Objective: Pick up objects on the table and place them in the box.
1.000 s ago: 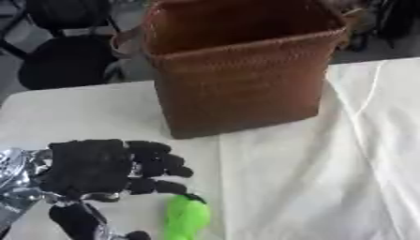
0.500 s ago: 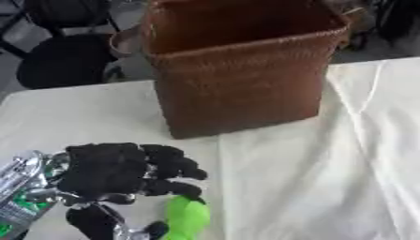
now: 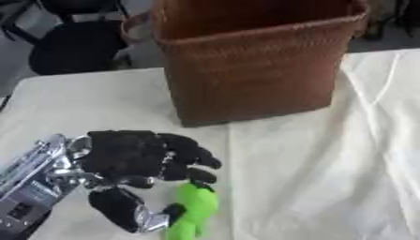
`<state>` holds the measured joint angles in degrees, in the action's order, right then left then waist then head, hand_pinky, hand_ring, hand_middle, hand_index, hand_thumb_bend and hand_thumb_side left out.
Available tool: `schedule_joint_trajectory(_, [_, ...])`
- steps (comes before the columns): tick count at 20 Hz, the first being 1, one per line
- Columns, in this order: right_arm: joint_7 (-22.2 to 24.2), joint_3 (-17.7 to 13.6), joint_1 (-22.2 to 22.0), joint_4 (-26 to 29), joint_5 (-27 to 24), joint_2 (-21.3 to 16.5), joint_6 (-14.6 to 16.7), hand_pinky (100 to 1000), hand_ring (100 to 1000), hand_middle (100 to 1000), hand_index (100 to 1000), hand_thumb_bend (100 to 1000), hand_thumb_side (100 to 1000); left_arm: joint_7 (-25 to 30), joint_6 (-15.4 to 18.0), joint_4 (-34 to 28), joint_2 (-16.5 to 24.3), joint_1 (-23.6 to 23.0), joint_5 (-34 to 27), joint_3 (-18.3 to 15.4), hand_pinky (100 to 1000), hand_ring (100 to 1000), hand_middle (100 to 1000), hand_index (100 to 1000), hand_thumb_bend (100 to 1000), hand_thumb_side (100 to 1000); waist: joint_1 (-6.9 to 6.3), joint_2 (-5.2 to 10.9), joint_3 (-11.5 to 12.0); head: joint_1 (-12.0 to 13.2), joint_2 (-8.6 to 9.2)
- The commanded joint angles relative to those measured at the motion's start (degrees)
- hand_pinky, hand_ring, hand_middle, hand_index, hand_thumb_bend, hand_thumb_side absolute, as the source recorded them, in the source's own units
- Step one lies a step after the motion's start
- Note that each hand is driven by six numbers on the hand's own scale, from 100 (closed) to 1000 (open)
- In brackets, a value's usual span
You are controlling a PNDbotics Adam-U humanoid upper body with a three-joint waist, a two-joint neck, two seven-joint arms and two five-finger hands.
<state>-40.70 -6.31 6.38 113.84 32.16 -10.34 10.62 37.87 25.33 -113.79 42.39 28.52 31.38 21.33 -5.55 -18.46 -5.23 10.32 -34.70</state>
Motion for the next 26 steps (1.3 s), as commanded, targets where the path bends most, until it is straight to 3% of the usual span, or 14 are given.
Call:
schedule_joint_trajectory(1, [0.4, 0.0, 0.4, 0.7, -0.6, -0.5, 0.0, 689, 612, 739, 710, 100, 1000, 2.1, 0.9, -0.8, 0.7, 0.8, -0.1, -0.9, 1000, 1000, 1000, 1000, 100, 1000, 0.27, 0.89, 0.1, 1.2, -1.31])
schedule_joint_trajectory(6, [1.0, 0.2, 0.5, 0.7, -0.6, -0.4, -0.1, 689, 610, 741, 710, 100, 1000, 4.4, -0.5, -0.8, 0.6, 0.4, -0.9, -1.0, 1000, 1000, 1000, 1000, 100, 1000, 0.33, 0.68, 0.2, 1.6, -1.69])
schedule_joint_trajectory(13, [2.1, 0.6, 0.9, 0.7, -0.6, -0.2, -0.3, 689, 610, 740, 709, 100, 1000, 3.2, -3.6, -0.8, 0.2, 0.8, -0.8, -0.1, 1000, 1000, 1000, 1000, 102, 1000, 0.21, 0.39, 0.7, 0.5, -0.97])
schedule_joint_trajectory(16, [2.5, 0.8, 1.1, 0.7, -0.7, -0.2, -0.4, 689, 608, 739, 706, 100, 1000, 4.7, -3.7, -0.8, 0.1, 0.7, -1.6, 1.1, 1000, 1000, 1000, 1000, 201, 1000, 0.15, 0.27, 0.8, -0.1, -0.79])
schedule_joint_trajectory(20, [2.9, 1.0, 1.3, 0.7, -0.8, -0.2, -0.4, 689, 608, 739, 703, 100, 1000, 6.3, -3.9, -0.8, 0.2, 0.5, -3.4, 1.3, 1000, 1000, 1000, 1000, 222, 1000, 0.15, 0.12, 1.0, -0.6, -0.57])
schedule_joint_trajectory(26, [3.4, 1.1, 1.6, 0.7, -0.9, -0.1, -0.5, 690, 607, 738, 699, 100, 1000, 3.6, -4.8, -0.8, -0.4, 0.1, -3.0, 2.0, 1000, 1000, 1000, 1000, 166, 1000, 0.39, -0.22, 2.1, -1.6, 0.27])
